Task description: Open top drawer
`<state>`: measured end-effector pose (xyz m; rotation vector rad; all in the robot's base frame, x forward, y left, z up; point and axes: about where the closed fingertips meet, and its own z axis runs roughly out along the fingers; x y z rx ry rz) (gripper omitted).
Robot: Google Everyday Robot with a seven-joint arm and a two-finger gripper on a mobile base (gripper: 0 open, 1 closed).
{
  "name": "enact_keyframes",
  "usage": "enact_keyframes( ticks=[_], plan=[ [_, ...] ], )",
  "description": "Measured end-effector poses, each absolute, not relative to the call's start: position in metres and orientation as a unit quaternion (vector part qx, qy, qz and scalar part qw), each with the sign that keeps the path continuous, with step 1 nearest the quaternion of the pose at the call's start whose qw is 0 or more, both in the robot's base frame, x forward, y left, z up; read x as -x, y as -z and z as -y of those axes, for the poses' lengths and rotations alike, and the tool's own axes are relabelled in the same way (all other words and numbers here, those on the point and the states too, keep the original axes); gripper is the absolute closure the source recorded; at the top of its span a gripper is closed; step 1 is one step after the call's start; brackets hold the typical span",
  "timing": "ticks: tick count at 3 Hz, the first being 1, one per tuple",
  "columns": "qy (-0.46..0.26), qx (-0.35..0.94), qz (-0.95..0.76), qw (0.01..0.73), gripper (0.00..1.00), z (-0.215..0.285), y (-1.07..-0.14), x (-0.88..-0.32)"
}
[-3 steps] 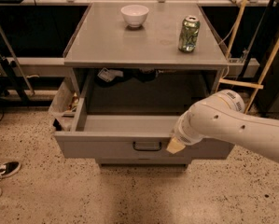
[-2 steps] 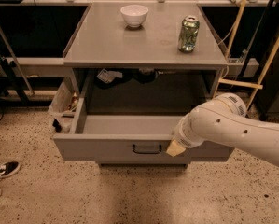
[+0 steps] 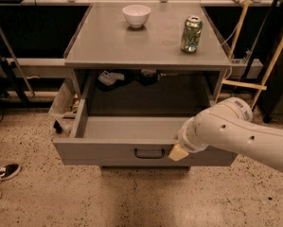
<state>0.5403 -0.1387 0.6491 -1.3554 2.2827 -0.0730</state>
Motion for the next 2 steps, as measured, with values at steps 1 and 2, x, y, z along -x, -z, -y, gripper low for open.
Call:
enact_keyframes(
  ticks=[1, 2],
  plan=[
    [0.027, 0.495, -0.834, 0.241, 1.00, 0.1387, -0.6517, -0.5402],
    [0.024, 0.486, -0.838, 0.245, 1.00, 0.1387, -0.6491, -0.5319]
  ],
)
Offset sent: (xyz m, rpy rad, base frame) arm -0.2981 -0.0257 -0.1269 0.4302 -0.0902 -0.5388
